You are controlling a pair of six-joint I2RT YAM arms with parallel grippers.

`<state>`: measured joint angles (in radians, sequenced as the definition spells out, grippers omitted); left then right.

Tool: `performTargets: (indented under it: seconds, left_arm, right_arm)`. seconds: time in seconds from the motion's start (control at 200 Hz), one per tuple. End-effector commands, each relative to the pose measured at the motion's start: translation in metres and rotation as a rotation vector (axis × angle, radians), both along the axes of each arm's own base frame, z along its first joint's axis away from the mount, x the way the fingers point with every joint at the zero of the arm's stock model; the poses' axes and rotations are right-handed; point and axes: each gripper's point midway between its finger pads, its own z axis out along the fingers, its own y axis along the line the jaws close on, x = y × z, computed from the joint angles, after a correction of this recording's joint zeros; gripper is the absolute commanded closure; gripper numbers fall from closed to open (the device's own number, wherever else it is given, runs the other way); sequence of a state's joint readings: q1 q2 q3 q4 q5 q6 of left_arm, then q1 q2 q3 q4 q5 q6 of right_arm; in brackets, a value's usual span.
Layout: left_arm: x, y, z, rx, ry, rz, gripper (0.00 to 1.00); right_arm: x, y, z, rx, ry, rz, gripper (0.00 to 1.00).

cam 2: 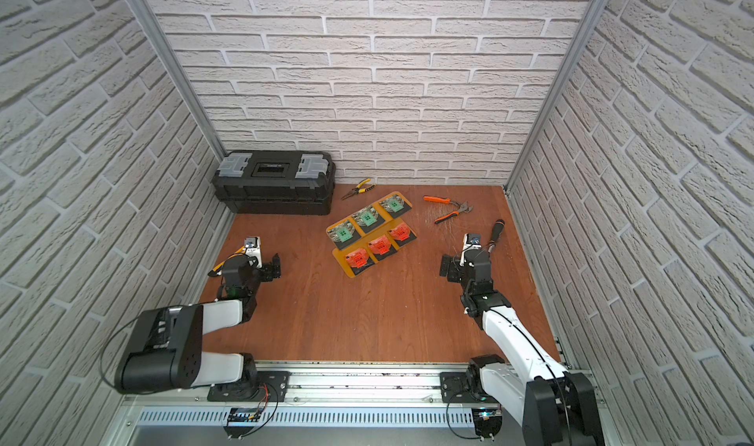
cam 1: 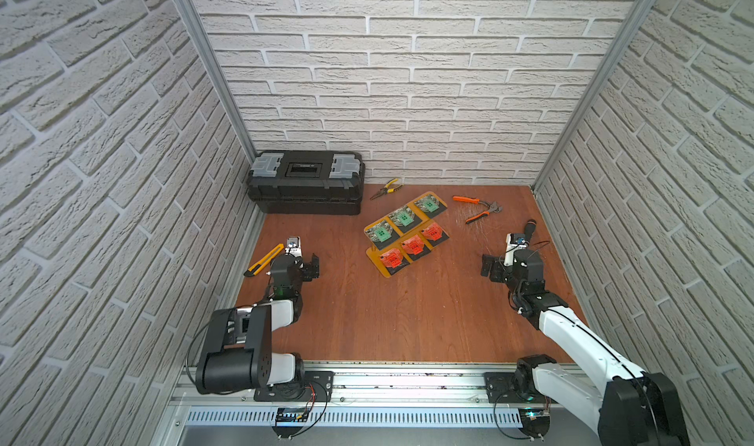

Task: Place the tea bags on the shelf by color
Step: Reset both arms

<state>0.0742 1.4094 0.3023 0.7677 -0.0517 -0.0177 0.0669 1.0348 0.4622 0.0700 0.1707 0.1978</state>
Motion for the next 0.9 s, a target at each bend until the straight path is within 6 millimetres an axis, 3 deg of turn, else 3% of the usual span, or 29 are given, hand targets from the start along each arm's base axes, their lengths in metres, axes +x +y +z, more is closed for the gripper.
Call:
performTargets:
  seconds: [0.0,0.13,0.26,0.43,0.64,0.775,0.895]
  left_arm:
    - [0.023,-0.007,0.020,-0.002,-0.103,-0.064,0.02]
    - [0.033,-0.009,0.006,-0.008,-0.035,-0.079,0.01]
    - [0.034,-0.007,0.006,-0.018,-0.042,-0.077,0.02]
    - [0.034,-0.007,0.006,-0.017,-0.048,-0.075,0.02]
    - [0.033,-0.008,0.007,-0.008,-0.049,-0.071,0.01]
    - [0.034,-0.008,0.007,-0.012,-0.048,-0.072,0.01]
    - [0.034,-0.007,0.007,-0.011,-0.049,-0.072,0.01]
  right_arm:
    - [0.016,-0.004,0.021,-0.052,-0.074,0.004,0.01]
    - [0.020,-0.003,0.016,-0.085,-0.117,0.033,0.01]
    - [0.025,-0.002,0.012,-0.117,-0.131,0.066,0.01]
    - [0.031,-0.016,0.010,-0.147,-0.148,0.036,0.01]
    - [0.054,-0.018,0.007,-0.113,-0.228,0.049,0.01]
    - [0.057,-0.019,-0.011,-0.116,-0.236,0.046,0.01]
    - [0.060,-0.004,-0.024,-0.129,-0.255,0.126,0.01]
